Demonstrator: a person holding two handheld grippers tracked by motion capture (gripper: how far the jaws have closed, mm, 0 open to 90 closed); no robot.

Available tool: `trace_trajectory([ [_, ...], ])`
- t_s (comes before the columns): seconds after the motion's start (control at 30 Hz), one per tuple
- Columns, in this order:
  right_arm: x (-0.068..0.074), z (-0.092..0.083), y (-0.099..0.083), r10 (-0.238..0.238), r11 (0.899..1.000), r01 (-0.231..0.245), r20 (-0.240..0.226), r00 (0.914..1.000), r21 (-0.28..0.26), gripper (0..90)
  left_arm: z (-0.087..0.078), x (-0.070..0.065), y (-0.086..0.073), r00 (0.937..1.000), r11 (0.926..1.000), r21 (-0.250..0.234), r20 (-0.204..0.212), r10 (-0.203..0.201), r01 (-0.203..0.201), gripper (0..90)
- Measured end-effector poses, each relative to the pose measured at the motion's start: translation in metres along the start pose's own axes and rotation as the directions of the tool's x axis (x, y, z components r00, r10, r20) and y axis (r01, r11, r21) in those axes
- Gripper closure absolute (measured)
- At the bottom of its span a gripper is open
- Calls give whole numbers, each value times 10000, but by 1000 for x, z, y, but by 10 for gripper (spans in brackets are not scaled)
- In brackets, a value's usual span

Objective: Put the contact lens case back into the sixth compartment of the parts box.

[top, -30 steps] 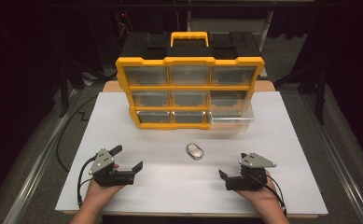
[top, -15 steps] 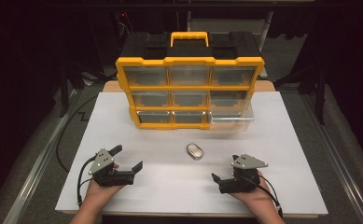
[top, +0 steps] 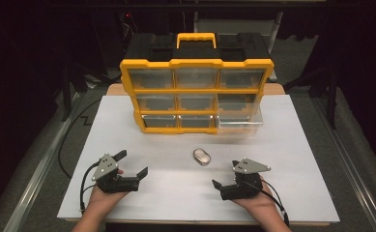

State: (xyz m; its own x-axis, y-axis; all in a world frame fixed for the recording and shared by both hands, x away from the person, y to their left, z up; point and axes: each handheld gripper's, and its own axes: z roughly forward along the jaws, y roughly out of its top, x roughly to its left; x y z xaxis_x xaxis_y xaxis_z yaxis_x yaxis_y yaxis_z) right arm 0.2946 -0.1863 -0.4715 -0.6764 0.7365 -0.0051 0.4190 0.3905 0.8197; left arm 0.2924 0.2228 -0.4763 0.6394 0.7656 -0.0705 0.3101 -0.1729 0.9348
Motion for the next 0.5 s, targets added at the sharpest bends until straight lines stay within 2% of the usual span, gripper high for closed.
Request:
trace_trajectory([
  [0.23,2,15,8,-345,9987,344,21,9994,363,86,0,-1,0,10000,10000,46,38,18,-18,2],
  [0.5,3,29,19,-296,9990,297,-30,9996,340,172,-1,-2,0,10000,10000,-38,74,16,-16,2],
])
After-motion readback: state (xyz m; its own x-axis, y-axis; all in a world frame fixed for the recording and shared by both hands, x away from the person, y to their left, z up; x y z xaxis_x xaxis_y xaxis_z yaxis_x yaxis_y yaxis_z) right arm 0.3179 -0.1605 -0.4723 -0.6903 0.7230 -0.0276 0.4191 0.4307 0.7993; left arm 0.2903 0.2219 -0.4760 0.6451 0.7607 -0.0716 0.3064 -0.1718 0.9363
